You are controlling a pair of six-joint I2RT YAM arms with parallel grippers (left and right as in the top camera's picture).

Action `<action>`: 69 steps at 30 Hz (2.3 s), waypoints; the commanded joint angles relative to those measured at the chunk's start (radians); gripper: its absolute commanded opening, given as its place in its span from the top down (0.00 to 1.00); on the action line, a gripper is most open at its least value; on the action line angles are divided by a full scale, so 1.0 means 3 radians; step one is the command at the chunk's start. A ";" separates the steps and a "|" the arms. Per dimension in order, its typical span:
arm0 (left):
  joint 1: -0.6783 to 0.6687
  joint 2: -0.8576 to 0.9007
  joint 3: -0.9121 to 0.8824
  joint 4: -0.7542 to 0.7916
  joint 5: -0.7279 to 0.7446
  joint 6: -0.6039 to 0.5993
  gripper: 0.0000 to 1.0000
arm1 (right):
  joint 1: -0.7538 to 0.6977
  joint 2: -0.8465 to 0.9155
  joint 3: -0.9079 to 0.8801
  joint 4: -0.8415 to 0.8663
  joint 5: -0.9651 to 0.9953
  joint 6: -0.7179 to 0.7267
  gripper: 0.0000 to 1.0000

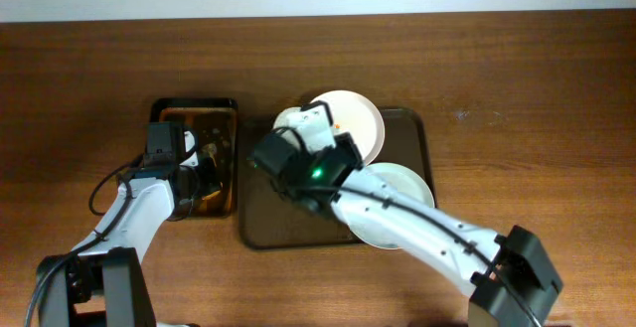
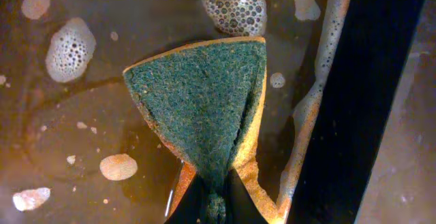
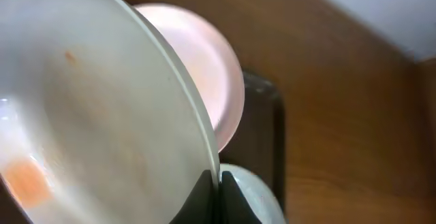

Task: Clean dirty plates on tray and stack at the side
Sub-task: 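Lift the cleaned plate with the right gripper and carry it right of the tray, then set the plate down on the table and release it, then grip the top plate with the right gripper and scrub it with the left sponge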

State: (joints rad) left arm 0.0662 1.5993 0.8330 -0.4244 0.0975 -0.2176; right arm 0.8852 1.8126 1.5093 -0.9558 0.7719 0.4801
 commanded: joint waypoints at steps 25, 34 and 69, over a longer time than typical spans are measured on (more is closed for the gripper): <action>-0.0206 0.0017 0.0472 -0.0109 0.0034 0.0703 1.00 | -0.4505 -0.0184 -0.0903 0.0249 -0.3126 -0.0292 0.96; -0.0210 0.0017 0.0472 -0.0108 0.0038 0.0703 1.00 | -0.4465 -0.0342 -0.0856 0.0131 -0.3825 -0.0641 0.50; -0.0907 0.0024 0.0987 -0.0533 0.0277 0.0206 1.00 | -0.1742 0.0710 -0.0580 0.1316 -0.3847 -0.0408 0.96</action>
State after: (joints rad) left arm -0.1963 1.6012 1.1183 -0.5873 0.1379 -0.0673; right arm 0.3191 2.0171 1.3258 -0.5495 -0.3614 0.3141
